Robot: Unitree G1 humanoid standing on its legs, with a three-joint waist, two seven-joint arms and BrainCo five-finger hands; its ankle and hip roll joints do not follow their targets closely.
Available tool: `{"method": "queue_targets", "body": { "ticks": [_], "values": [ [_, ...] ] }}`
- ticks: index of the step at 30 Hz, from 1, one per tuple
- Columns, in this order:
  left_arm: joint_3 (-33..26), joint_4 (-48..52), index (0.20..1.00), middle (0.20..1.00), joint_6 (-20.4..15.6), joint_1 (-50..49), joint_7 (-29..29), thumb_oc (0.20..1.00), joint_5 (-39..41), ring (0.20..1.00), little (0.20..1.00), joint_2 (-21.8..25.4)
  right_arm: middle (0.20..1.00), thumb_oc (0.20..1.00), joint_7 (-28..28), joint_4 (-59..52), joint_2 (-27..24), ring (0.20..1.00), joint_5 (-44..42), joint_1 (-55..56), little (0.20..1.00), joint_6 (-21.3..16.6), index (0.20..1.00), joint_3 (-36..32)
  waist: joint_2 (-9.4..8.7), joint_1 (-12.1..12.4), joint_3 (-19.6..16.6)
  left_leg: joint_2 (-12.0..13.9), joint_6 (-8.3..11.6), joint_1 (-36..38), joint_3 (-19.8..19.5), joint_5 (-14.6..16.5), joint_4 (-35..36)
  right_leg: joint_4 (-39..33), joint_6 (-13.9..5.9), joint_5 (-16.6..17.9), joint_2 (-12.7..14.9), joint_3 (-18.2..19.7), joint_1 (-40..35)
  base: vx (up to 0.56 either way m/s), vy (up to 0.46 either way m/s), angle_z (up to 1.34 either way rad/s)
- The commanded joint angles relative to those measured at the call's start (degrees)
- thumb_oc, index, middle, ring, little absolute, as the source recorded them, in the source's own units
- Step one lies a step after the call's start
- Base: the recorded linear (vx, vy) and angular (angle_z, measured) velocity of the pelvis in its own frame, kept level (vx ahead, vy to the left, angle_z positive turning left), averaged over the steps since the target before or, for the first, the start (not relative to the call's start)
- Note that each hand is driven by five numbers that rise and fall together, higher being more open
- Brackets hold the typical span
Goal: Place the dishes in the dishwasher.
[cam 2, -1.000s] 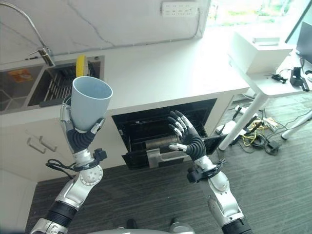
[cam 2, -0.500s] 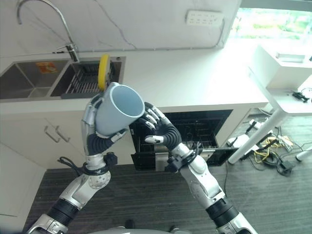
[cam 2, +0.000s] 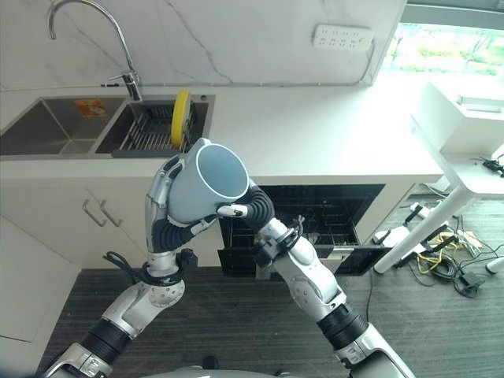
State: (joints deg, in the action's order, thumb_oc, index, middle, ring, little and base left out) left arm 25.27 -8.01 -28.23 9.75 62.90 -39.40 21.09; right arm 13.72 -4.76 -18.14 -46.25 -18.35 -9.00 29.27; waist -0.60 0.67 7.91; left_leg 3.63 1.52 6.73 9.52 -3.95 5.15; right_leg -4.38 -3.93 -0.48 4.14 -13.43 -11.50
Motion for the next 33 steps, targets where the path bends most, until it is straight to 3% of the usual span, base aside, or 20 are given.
{"method": "queue_targets", "body": {
  "ticks": [1,6,22,23,24,25,33],
  "values": [
    [2.1,-2.9,0.200,0.200,-0.6,7.3,1.4,0.200,-0.6,0.200,0.200,-0.1,1.000,1.000,-2.6,-0.4,2.6,1.000,-2.3,-4.0,1.000,-2.3,1.000,-0.4,-1.68,1.6,0.3,0.1,0.38,2.0,-1.4,8.5,-1.7,4.8,-2.89,-3.7,3.6,-2.2,3.1,0.00,0.000,0.00],
    [2.6,-3.8,0.200,0.200,1.0,7.3,3.4,0.200,-1.4,0.200,0.200,-0.4,1.000,1.000,-5.3,-0.6,3.4,1.000,-1.6,-4.7,1.000,-3.9,1.000,-0.1,-1.56,1.7,0.5,0.0,0.25,2.0,-1.5,8.6,-1.8,4.8,-2.81,-3.7,3.6,-1.8,3.2,0.00,0.000,0.00],
    [4.7,-4.9,0.200,0.200,1.3,6.8,2.5,0.200,-1.1,0.200,0.200,-0.8,1.000,1.000,-6.1,-1.5,4.1,1.000,-1.4,-7.7,1.000,-2.7,1.000,2.3,-1.56,2.7,0.8,-0.5,-0.12,1.8,-2.5,8.9,-2.2,5.1,-2.61,-4.0,3.6,-1.5,3.1,0.00,0.000,0.00],
    [5.0,-4.9,0.200,0.200,1.3,6.9,2.3,0.200,-1.0,0.200,0.200,-0.8,0.849,0.849,-6.0,-1.5,4.1,0.849,-1.4,-8.0,0.849,-2.7,0.849,2.5,-1.60,2.9,0.8,-0.5,-0.18,1.8,-2.7,9.0,-2.1,5.1,-2.61,-4.0,3.6,-1.5,3.1,0.00,0.000,0.00],
    [5.1,-4.8,0.200,0.200,1.3,6.9,2.2,0.200,-0.9,0.200,0.200,-0.8,0.583,0.583,-6.0,-1.5,4.2,0.583,-1.4,-8.1,0.583,-2.7,0.583,2.6,-1.61,2.9,0.8,-0.6,-0.21,1.7,-2.7,9.0,-2.1,5.1,-2.62,-4.0,3.6,-1.5,3.1,0.00,0.000,0.00],
    [5.2,-4.8,0.200,0.200,1.4,7.1,2.1,0.200,-0.9,0.200,0.200,-0.7,0.200,0.200,-6.0,-1.6,4.1,0.200,-1.4,-8.4,0.200,-3.0,0.200,2.6,-1.62,3.0,0.8,-0.6,-0.23,1.7,-2.7,9.0,-2.2,5.1,-2.62,-4.0,3.6,-1.6,3.1,0.00,0.000,0.00],
    [6.4,-5.4,0.200,0.200,1.3,7.4,1.7,0.200,-1.3,0.200,0.200,-0.7,0.200,0.200,-7.2,-1.5,4.7,0.200,-1.6,-9.7,0.200,-3.1,0.200,3.3,-1.55,3.3,0.7,-0.5,-0.21,1.7,-2.8,8.9,-1.9,5.0,-2.66,-3.9,3.7,-1.8,3.1,0.00,0.000,0.02]
  ]
}}
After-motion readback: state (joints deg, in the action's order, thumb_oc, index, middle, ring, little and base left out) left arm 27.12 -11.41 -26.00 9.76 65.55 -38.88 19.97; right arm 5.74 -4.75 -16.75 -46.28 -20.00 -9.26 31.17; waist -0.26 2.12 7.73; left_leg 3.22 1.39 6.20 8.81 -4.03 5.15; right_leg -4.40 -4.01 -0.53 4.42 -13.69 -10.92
